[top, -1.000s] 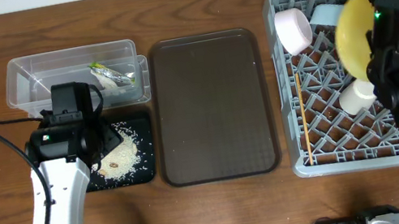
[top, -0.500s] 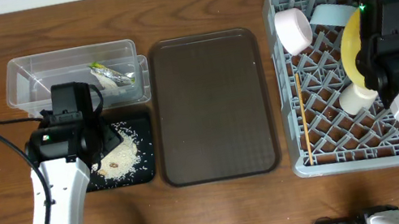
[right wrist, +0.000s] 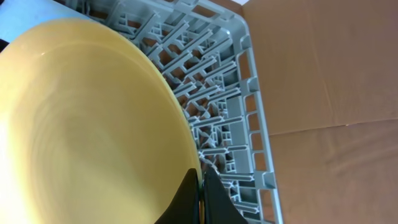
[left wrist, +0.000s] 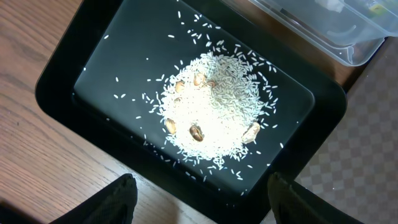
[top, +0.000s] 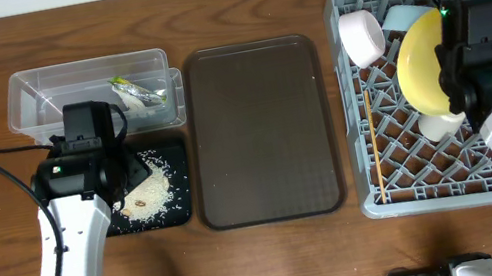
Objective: Sort waste into correct bins and load items into the dishwasher rack
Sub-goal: 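Lift the yellow plate and stand it on edge in the rack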
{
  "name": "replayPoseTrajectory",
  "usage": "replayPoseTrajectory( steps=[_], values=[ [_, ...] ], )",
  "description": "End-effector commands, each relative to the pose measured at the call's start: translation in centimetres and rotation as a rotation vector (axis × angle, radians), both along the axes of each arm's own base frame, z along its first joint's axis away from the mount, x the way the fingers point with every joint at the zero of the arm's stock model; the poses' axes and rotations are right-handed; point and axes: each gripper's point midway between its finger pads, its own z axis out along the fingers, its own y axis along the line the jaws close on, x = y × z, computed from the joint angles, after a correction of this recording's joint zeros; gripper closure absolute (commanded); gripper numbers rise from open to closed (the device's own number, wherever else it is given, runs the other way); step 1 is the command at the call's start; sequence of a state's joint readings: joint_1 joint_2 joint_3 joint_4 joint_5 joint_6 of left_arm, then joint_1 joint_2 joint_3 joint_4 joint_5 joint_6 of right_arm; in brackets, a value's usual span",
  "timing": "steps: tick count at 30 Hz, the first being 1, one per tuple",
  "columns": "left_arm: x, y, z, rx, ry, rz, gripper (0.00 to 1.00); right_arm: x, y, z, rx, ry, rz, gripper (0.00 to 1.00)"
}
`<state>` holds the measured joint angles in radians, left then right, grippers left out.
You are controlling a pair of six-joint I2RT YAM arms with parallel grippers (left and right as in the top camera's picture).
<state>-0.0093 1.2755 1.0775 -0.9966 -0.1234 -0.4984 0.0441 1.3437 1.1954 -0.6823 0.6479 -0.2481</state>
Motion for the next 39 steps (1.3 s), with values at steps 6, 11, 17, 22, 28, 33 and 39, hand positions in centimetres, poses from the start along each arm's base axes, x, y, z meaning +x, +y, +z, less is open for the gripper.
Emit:
replayPoseTrajectory(
  steps=[6,11,17,22,28,33,39],
  values=[
    [0.0,0.4,0.1,0.014,0.003,0.013,0.30,0.9,2.3,-1.9,0.029,0.029,0.028,0.99],
    [0.0,0.4,0.1,0.014,0.003,0.013,0.30,0.9,2.2,-1.8,-0.012,0.035,0.010,0.99],
    [0.0,0.4,0.1,0.014,0.003,0.013,0.30,0.5,1.8,-1.0,-0.079,0.028,-0.023,0.99],
    [0.0,0.4,0.1,0.014,0.003,0.013,0.30,0.6,3.3,-1.3,-0.076,0.044,0.020,0.99],
    [0.0,0.4,0.1,0.014,0.004,0.013,0.30,0.2,6.8,-2.7,-0.020,0.095,0.129,0.99],
    [0.0,0.4,0.1,0.014,0.003,0.013,0.30,-0.4,10.5,-5.1,0.224,0.120,0.179,0.94],
    [0.0,0.4,0.1,0.014,0.004,0.013,0.24,-0.9,12.0,-5.8,0.393,0.098,0.129,0.66]
  ],
)
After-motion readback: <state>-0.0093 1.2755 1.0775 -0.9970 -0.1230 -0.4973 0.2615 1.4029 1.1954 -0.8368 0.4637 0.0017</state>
